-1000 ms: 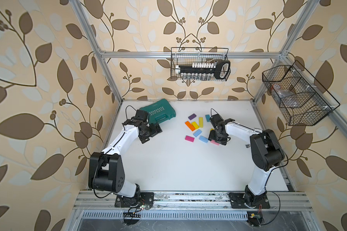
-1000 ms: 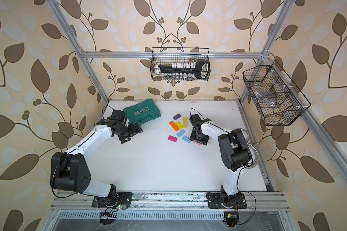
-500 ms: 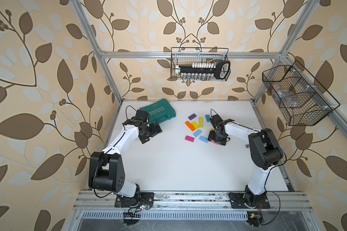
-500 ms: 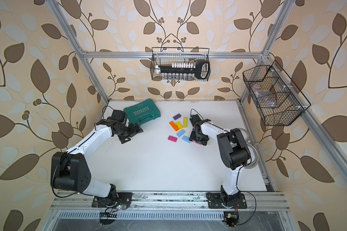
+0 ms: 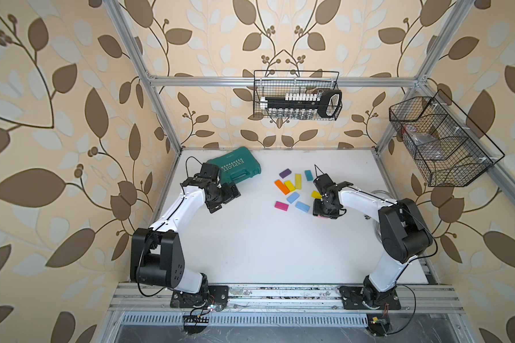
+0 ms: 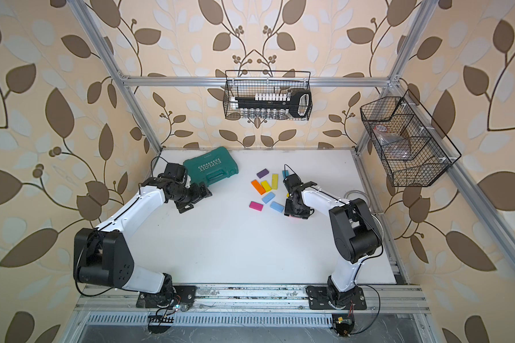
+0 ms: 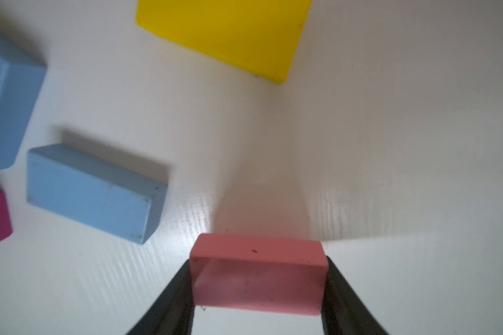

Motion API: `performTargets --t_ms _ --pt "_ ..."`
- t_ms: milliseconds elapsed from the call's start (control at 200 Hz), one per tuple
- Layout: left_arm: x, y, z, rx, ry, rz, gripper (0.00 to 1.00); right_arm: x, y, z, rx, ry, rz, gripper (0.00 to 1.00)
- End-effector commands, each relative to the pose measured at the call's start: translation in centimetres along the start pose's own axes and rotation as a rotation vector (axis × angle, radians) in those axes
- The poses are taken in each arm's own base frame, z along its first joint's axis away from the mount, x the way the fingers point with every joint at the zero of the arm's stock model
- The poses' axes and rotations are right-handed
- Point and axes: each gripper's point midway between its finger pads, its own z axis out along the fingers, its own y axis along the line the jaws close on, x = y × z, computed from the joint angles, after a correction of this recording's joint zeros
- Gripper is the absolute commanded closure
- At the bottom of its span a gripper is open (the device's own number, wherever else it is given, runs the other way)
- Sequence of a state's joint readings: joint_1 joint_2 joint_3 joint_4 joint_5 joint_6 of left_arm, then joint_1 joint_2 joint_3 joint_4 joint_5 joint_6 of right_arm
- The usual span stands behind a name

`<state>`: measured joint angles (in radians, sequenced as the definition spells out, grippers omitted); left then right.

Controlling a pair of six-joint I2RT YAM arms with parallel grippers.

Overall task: Assemble the letter c with building blocks
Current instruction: Pick up the building block from the center of the board, then place the building block at the center of the board.

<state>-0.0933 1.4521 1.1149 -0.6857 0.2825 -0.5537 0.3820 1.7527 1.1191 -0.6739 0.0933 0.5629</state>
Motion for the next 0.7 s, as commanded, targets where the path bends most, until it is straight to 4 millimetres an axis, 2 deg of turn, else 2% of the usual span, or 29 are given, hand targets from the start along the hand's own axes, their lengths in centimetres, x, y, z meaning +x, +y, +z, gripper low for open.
performTargets --t_ms 0,355,695 --pt "0.4 -0.8 -1.3 0.030 -0.012 0.030 0.01 1.6 0.5 -0.6 0.001 0.019 -0.105 0.50" --pt "0.6 -0.8 -1.3 0.031 -0.005 0.024 0.01 3.5 2.6 -0.3 -0.008 0.031 -0.144 0.49" --pt "0.5 -0.8 -1.1 0.031 -0.004 0.015 0.01 5.6 3.4 0.9 -0.015 0.042 -0.090 0.48"
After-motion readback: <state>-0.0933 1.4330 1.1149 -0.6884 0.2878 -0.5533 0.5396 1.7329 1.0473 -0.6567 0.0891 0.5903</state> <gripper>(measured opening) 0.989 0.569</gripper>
